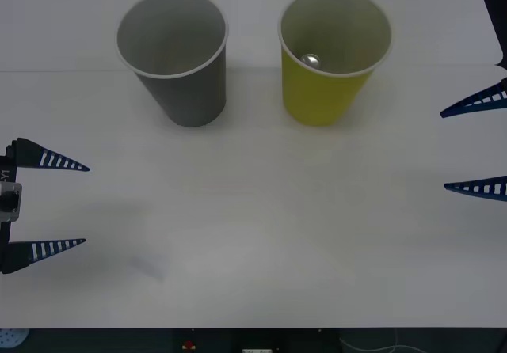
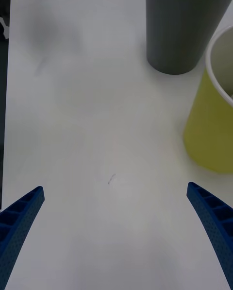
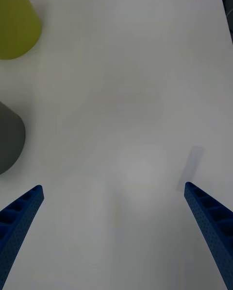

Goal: Put the can into the green bin and the plastic bottle into the gray bin

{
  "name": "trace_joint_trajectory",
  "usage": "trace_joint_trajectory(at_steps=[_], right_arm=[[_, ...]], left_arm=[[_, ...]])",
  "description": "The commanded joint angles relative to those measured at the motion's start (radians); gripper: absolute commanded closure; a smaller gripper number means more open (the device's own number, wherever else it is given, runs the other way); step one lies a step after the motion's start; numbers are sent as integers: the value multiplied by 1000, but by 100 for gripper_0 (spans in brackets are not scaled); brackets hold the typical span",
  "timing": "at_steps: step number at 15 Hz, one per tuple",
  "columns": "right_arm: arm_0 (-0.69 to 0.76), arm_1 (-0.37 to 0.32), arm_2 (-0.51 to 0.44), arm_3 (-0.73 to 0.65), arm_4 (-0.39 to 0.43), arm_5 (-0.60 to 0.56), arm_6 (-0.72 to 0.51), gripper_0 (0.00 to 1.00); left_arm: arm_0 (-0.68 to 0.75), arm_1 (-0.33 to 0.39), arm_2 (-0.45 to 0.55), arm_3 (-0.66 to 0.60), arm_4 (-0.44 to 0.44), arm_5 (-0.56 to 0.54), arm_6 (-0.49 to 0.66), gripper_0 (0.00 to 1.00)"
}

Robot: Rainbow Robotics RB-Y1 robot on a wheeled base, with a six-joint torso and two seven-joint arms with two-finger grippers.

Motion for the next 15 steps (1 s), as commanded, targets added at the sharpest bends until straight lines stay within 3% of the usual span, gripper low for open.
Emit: trace_joint_trajectory(at_steps=[1, 7, 15], right_arm=[[102, 0, -38, -4, -30, 0, 115, 0], [249, 0, -89, -2, -43, 0, 277, 0], [283, -8, -102, 10, 13, 0, 305, 0]], left_arm=[[0, 0, 0, 0, 0, 0, 0, 0], [0, 0, 0, 0, 0, 0, 0, 0], [0, 0, 0, 0, 0, 0, 0, 0]])
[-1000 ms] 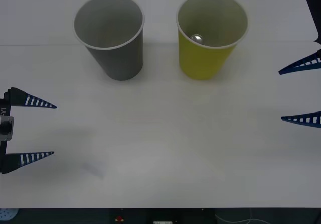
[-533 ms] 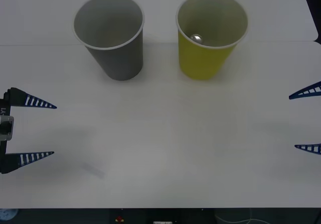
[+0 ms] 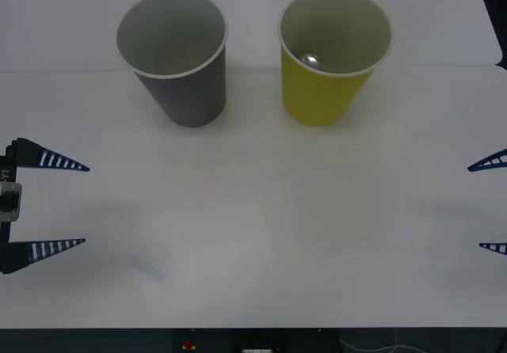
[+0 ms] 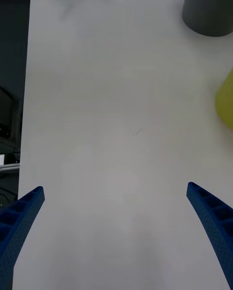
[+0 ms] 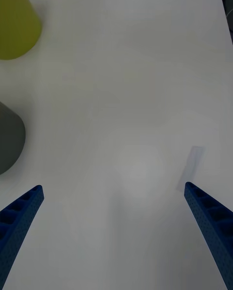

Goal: Put the can into the green bin and the plastic bottle into the gray bin

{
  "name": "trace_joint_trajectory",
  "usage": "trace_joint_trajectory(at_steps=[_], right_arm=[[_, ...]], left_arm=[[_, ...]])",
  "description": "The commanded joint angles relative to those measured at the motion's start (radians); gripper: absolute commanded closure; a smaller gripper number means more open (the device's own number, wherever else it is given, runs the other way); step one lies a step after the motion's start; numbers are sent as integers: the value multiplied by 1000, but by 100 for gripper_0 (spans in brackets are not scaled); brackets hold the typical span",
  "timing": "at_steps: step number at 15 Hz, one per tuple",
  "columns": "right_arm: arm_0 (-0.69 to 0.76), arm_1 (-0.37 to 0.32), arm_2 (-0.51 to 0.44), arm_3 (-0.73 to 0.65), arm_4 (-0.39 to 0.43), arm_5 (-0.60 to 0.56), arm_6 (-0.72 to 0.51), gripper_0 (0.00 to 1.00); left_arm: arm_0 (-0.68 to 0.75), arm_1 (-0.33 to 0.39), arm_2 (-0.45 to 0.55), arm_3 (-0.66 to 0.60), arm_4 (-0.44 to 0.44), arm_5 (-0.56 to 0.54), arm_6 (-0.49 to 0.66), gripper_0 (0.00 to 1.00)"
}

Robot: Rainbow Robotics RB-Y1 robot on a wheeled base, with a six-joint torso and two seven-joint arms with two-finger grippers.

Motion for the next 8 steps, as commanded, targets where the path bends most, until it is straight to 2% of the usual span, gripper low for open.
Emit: trace_joint_trajectory(at_steps=[1, 8], right_arm=[[3, -8, 0, 18, 2, 0, 9, 0], [3, -16, 0, 36, 2, 0, 11, 0]], left_arm=[[0, 0, 0, 0, 0, 0, 0, 0], [0, 0, 0, 0, 0, 0, 0, 0]])
